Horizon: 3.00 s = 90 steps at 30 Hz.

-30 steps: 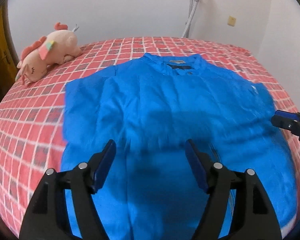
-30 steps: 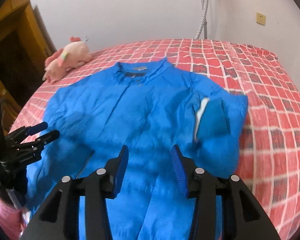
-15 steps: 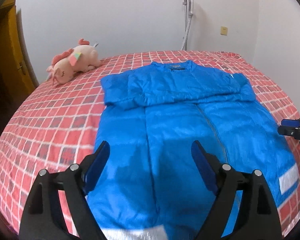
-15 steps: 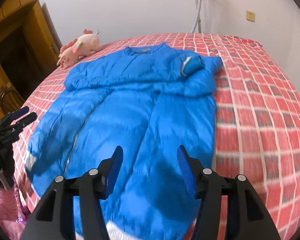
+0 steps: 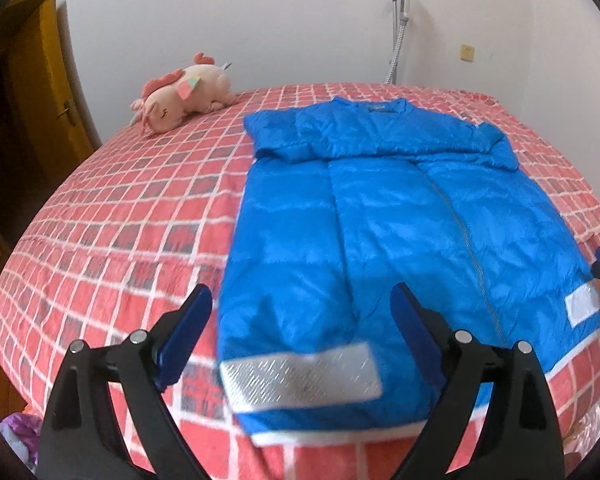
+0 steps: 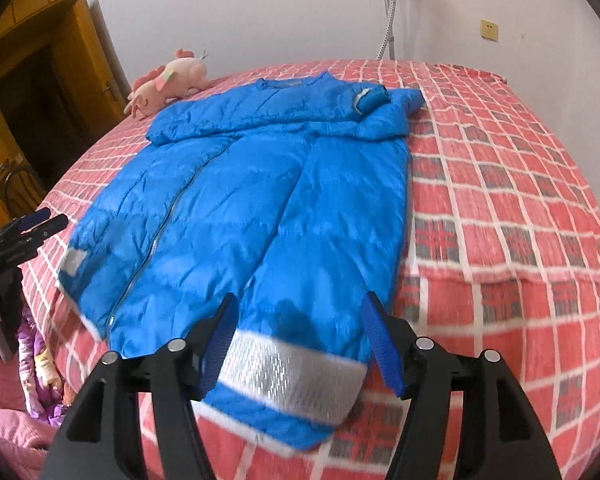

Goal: Fold large clothes
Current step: 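Release the cuff and withdraw both tools from the jacket, then move both tools to the silver-banded hem and grasp it, then lift the hem with both tools and flip the jacket over its collar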

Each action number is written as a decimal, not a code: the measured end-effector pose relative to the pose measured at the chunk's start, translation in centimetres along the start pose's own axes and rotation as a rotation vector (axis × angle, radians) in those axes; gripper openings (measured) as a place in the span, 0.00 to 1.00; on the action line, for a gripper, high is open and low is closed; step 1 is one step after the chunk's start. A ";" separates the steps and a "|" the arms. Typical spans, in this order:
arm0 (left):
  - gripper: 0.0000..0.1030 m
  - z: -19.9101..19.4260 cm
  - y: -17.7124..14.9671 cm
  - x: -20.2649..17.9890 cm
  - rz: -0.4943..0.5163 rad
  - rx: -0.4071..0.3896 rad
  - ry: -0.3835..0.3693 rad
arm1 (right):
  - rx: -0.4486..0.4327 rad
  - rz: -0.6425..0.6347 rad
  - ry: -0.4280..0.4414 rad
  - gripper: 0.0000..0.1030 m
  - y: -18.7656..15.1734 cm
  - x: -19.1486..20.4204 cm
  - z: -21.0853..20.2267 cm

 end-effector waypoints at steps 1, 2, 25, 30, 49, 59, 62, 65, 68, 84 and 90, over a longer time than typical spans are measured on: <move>0.87 0.0 -0.4 0.3 -0.003 0.007 0.001 | 0.004 0.004 0.000 0.62 -0.4 0.0 -0.1; 0.87 0.0 -0.9 0.8 -0.013 0.020 0.000 | 0.012 0.009 0.001 0.62 -0.9 -0.1 -0.2; 0.88 3.7 -8.1 1.9 -0.164 0.281 -0.260 | 0.124 0.187 0.119 0.65 -6.2 -1.5 0.9; 0.78 3.9 -7.6 1.5 -0.165 0.280 -0.288 | 0.115 0.207 0.150 0.57 -5.6 -1.0 1.6; 0.08 -1.0 -2.2 2.1 -0.213 0.116 -0.424 | -0.061 0.146 0.294 0.09 0.0 0.7 -3.7; 0.08 -1.8 7.1 2.1 -0.219 -0.038 -0.452 | -0.148 0.127 0.327 0.08 8.9 0.0 -6.3; 0.08 -0.8 10.7 2.2 -0.233 -0.063 -0.451 | -0.157 0.144 0.335 0.08 11.9 -0.8 -6.3; 0.08 0.6 13.7 1.8 -0.233 -0.070 -0.446 | -0.156 0.167 0.340 0.08 15.3 -1.8 -5.4; 0.08 2.6 16.5 1.2 -0.229 -0.068 -0.434 | -0.145 0.204 0.340 0.08 18.8 -3.1 -3.6; 0.09 19.3 25.4 -2.5 -0.237 0.056 -0.354 | -0.023 0.378 0.301 0.08 27.7 -11.4 10.3; 0.11 25.5 24.7 -3.2 -0.249 0.134 -0.326 | 0.005 0.410 0.280 0.10 28.1 -13.6 15.0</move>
Point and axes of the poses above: each gripper's, at about its wrist camera, not at the fingertips, and z roughly the way its jaws point, x to its left, y to its top, the point moved 8 cm from there along z, roughly the way its jaws point, and after that the axes turned 8 degrees about y, right-handed, at the moved point
